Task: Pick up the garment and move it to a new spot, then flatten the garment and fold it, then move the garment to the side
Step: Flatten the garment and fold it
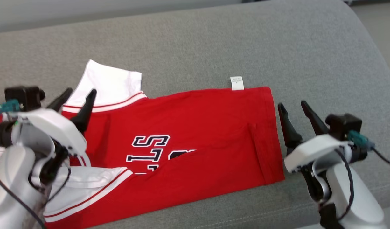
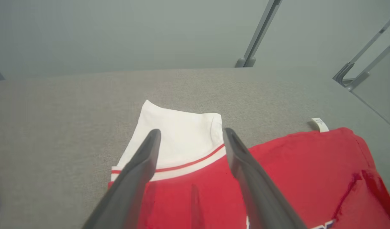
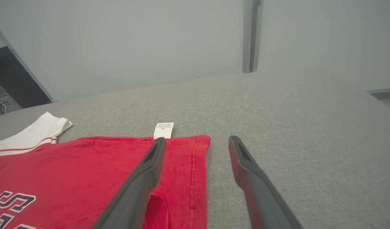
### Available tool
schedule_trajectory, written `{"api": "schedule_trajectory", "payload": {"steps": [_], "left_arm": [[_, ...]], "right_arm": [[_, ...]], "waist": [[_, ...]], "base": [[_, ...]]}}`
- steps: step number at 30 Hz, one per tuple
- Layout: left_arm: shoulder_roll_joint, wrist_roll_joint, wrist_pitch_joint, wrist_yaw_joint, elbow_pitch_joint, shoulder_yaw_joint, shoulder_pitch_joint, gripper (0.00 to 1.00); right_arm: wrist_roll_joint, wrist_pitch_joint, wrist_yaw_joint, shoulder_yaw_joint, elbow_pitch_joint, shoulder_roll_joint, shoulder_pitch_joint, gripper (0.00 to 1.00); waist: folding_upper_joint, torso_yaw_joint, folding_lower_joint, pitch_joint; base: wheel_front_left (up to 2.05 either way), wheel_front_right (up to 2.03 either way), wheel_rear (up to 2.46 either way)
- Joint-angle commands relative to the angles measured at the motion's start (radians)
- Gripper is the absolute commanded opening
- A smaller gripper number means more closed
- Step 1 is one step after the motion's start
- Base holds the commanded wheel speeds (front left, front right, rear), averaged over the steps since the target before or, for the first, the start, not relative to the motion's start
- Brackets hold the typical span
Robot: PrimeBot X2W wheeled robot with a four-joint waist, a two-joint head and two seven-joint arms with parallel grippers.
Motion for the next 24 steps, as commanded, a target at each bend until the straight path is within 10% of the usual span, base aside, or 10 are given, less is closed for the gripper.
{"api": "schedule_trajectory", "payload": {"steps": [1, 10, 24], "left_arm": [[0.033, -0.013, 0.011, -0.023, 0.011, 0.039, -0.089, 1.00], [0.054, -0.050, 0.179, -0.145, 0.267, 0.007, -0.377, 1.00], [0.123, -0.104, 0.258, -0.183, 0.413, -0.055, -0.563, 1.00]], "right_arm": [[0.018, 0.006, 0.000, 0.029, 0.006, -0.006, -0.051, 1.00], [0.126, 0.113, 0.000, 0.099, 0.197, -0.005, -0.315, 1.00], [0.244, 0.217, 0.000, 0.226, 0.284, -0.005, -0.479, 1.00]], "waist": [[0.0000, -0.025, 0.0000, 0.051], [0.0000, -0.046, 0.0000, 0.184], [0.0000, -0.086, 0.0000, 0.294]], "base": [[0.00, 0.00, 0.00], [0.00, 0.00, 0.00], [0.00, 0.00, 0.00]]}}
